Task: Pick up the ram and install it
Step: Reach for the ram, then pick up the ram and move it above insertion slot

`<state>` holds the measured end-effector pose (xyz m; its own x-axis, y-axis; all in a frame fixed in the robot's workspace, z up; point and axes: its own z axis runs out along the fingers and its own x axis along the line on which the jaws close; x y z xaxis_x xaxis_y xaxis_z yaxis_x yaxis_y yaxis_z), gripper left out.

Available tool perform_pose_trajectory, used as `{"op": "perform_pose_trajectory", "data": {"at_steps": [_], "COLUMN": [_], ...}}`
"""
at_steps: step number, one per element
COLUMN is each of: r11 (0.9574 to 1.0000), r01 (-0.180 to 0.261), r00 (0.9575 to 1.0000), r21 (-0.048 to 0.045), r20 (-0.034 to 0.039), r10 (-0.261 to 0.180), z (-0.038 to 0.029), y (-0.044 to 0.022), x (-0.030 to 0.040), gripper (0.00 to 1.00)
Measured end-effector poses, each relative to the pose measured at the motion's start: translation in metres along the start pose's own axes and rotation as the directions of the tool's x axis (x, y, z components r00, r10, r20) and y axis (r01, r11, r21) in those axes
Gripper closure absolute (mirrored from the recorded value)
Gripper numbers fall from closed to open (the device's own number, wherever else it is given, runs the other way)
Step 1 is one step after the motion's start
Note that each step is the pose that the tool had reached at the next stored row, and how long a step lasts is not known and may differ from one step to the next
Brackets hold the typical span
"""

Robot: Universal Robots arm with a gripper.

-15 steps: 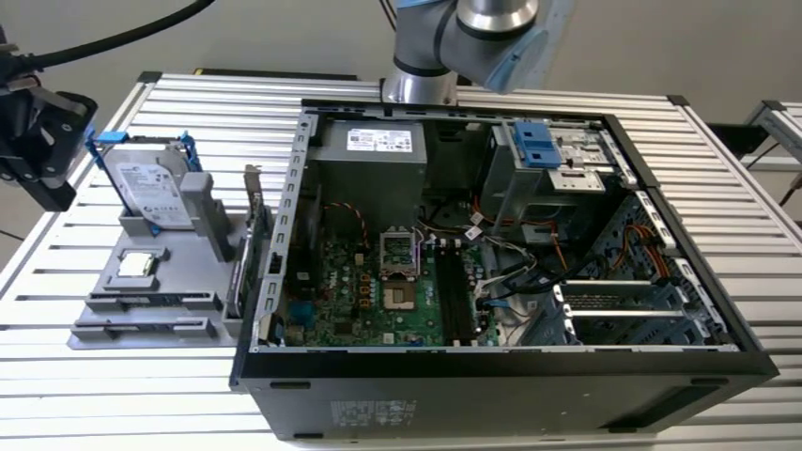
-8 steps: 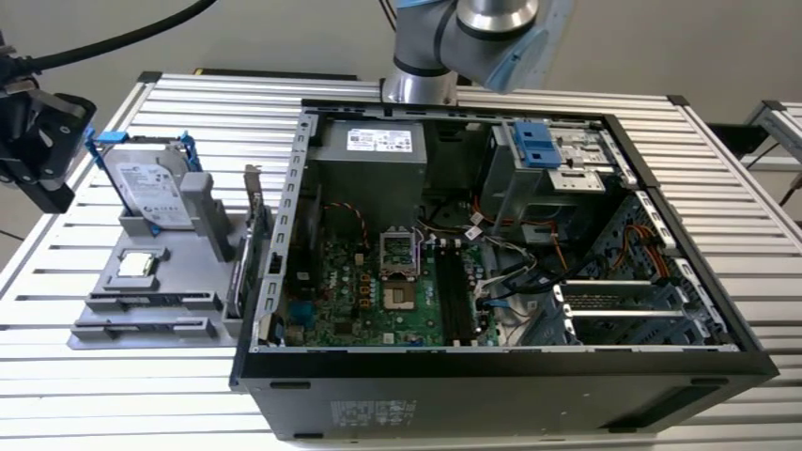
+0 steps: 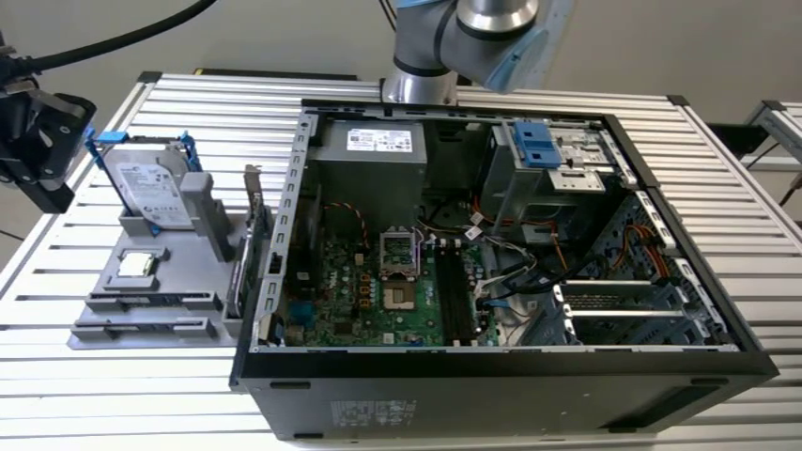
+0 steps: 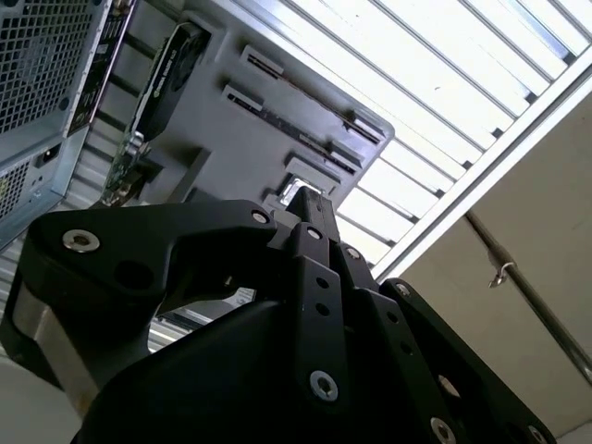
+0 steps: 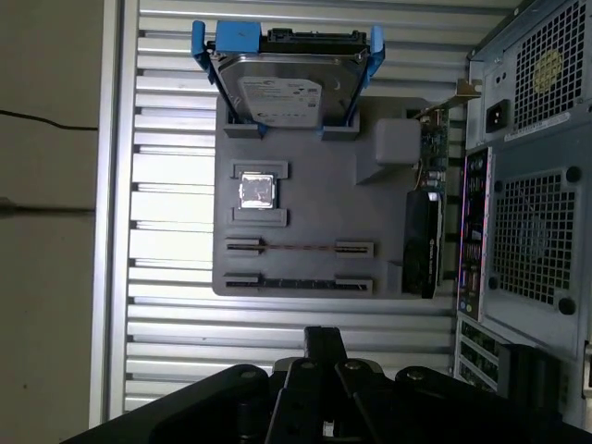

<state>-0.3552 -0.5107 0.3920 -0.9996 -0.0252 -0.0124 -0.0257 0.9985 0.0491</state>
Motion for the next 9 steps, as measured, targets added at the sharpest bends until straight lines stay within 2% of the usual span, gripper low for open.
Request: {"op": "perform_pose_trajectory", "data": {"at_steps": [9], "r11": [0.9996], "r01": [-0.028], "r00": [0.9996], "r21": [0.0005], "r20": [0.0010], "r10": [0.028], "z": [-0.0001], "y": [0.0000], "x": [0.0000], "gripper": [1.00]}}
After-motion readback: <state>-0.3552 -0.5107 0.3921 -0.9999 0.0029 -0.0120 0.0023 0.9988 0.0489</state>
